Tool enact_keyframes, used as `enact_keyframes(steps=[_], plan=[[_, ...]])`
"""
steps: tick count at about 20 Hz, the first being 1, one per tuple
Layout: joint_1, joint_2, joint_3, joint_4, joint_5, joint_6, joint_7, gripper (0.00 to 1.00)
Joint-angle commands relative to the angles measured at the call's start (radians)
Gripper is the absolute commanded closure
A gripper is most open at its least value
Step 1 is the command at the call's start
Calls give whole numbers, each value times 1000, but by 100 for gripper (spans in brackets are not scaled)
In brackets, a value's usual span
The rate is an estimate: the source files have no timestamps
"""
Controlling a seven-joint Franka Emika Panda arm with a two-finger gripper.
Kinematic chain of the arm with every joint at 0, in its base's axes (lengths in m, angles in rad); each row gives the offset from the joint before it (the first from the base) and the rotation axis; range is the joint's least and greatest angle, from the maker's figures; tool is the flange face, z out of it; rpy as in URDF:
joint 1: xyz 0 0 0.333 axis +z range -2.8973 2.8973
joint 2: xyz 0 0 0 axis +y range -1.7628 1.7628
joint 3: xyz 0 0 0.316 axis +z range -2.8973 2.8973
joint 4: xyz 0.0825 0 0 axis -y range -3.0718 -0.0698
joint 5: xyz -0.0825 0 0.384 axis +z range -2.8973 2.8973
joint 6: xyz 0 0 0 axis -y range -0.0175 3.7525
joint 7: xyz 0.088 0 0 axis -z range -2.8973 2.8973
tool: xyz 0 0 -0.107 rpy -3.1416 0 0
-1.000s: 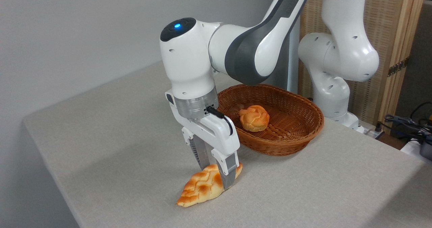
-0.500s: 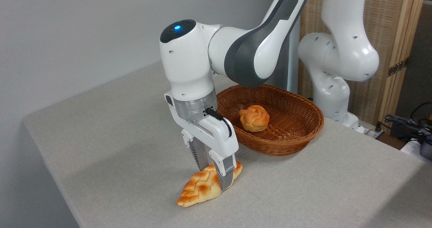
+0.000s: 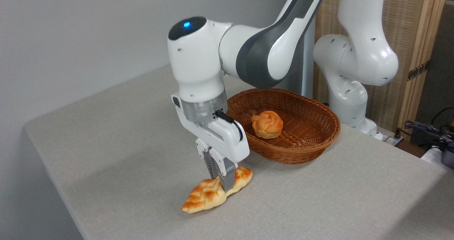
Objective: Put bread into the basket
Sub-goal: 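Lift the braided roll and carry it over the wicker basket, then lower the roll into the basket beside the bun and open the gripper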
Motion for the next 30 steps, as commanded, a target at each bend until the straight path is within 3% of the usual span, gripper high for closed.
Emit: enact_keyframes(steps=[1,4,9,12,17,18,20,21,22,24,30], plan=[[-7,-141,11,-1,-34,-161,12,84],[-9,-267,11,-4,-68,-336,19,84],[-12,-433,52,-46,-68,-568,69,84],[-24,-537,64,-196,-59,-569,90,84],[-24,-540,98,-290,-51,-566,90,75],[-24,-537,100,-296,-51,-558,90,70],[-24,-522,100,-296,-48,-553,90,52],[-24,-517,100,-296,-39,-553,90,26],[-25,-514,100,-296,-31,-553,90,11],[-22,-505,100,-296,-27,-553,89,1],[-18,-484,100,-291,-22,-556,87,0]])
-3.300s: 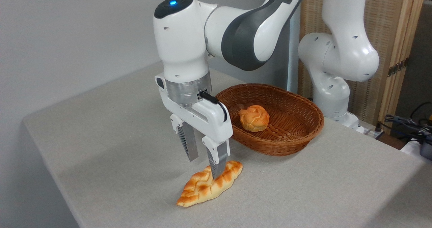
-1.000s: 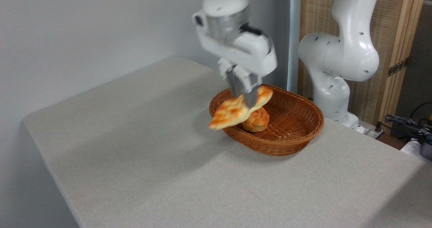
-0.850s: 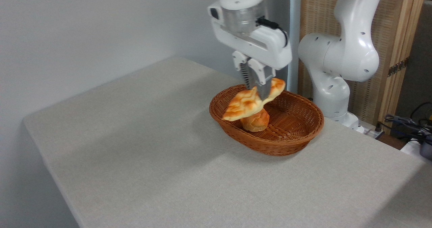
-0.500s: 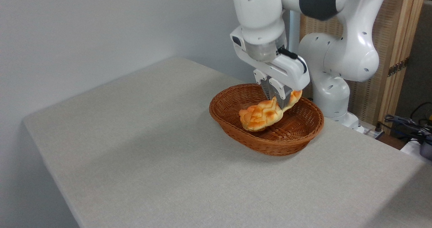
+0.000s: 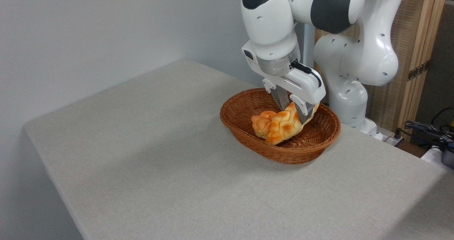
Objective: Put bread into the basket
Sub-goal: 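Lower the roll into the basket beside the bun and open the gripper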
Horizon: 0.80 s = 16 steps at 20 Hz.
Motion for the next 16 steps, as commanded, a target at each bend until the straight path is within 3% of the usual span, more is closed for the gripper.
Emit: enact_keyframes(steps=[1,16], plan=[[-9,7,15,9,16,7,7,0],[-6,45,-14,70,29,-26,8,0]])
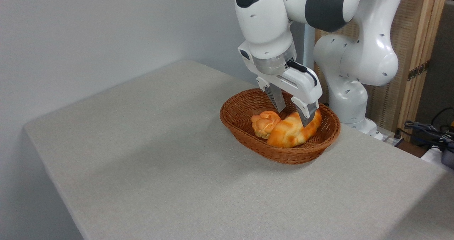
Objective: Put bread into the basket
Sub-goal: 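Lower the roll into the basket beside the bun and open the gripper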
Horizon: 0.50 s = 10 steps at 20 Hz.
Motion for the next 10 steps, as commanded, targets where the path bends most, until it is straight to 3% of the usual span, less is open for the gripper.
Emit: enact_keyframes(steps=[1,5,10], plan=[[-6,19,1,39,17,-34,8,0],[-6,51,-15,159,15,-90,8,0],[-17,224,-22,497,-23,-101,7,0]])
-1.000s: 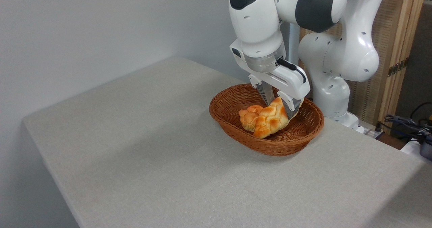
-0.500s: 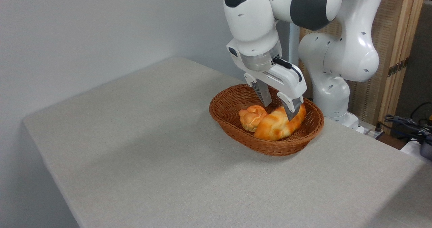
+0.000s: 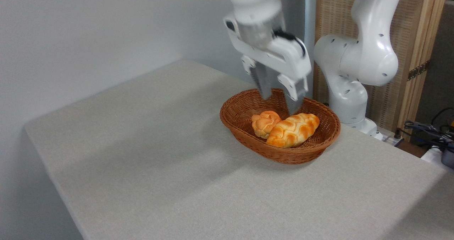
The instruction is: Put bread into the basket
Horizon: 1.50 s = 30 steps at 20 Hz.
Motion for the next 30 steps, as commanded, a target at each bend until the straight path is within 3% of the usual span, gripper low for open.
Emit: enact_keyframes(steps=[1,7,9,13,18,23,30], plan=[[-11,189,2,302,-37,-37,10,0],[-11,307,-9,441,-57,147,4,0],[1,333,-58,473,-57,138,-19,0],[4,391,-96,543,-47,131,-129,0],[7,433,-131,577,-40,116,-143,0],[7,435,-135,576,-40,67,-148,0],[7,435,-125,579,-44,82,-159,0]])
